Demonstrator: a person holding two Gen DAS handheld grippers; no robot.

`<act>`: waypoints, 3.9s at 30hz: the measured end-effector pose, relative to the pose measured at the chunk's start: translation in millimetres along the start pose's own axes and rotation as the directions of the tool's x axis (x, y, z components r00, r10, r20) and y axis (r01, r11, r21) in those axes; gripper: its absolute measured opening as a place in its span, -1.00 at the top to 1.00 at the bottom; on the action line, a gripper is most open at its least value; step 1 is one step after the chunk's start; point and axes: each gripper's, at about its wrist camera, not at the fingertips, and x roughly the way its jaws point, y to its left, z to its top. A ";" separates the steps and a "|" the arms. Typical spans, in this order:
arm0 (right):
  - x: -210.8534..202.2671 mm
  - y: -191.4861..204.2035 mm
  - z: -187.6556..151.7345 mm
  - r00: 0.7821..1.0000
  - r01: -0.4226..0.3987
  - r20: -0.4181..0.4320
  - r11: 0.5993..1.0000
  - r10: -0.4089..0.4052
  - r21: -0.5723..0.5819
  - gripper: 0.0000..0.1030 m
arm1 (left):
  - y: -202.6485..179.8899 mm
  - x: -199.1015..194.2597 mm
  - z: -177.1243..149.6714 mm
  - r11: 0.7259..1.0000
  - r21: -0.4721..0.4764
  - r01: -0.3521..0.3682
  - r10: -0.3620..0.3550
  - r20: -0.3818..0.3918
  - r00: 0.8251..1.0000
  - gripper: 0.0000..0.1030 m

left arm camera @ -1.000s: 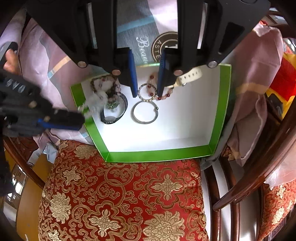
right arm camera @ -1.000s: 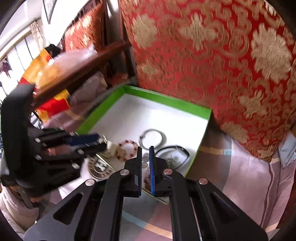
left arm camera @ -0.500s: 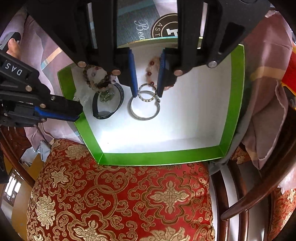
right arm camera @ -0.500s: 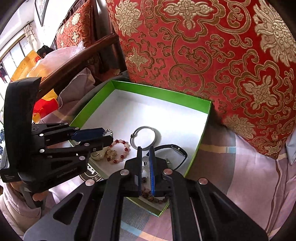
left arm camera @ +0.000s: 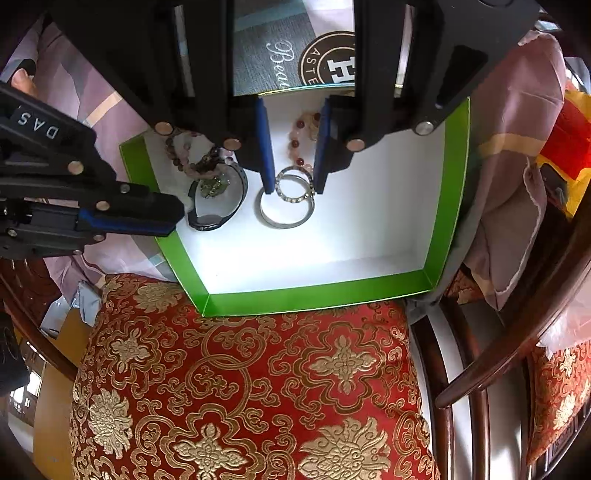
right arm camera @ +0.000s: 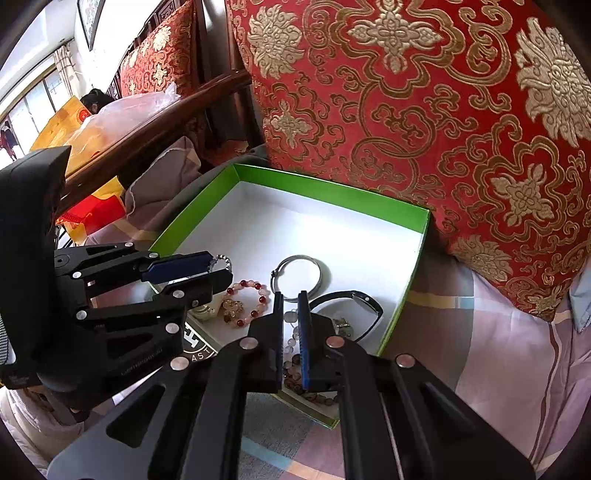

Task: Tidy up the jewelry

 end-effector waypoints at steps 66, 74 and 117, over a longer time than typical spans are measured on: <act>-12.4 1.8 -12.9 0.969 0.248 -0.024 0.955 -0.247 0.163 -0.97 | 18.2 -21.1 -25.1 0.987 -0.128 -0.100 0.082 -0.142 0.987 -0.96; -13.5 5.2 -13.9 0.969 0.247 -0.025 0.956 -0.246 0.158 -0.97 | 17.6 -19.5 -25.2 0.986 -0.135 -0.094 0.072 -0.155 0.985 -0.96; -4.4 5.5 -13.4 0.976 0.219 -0.049 0.964 -0.214 0.147 -0.97 | 14.1 -19.3 -25.5 0.987 -0.131 -0.096 0.078 -0.137 0.988 -0.96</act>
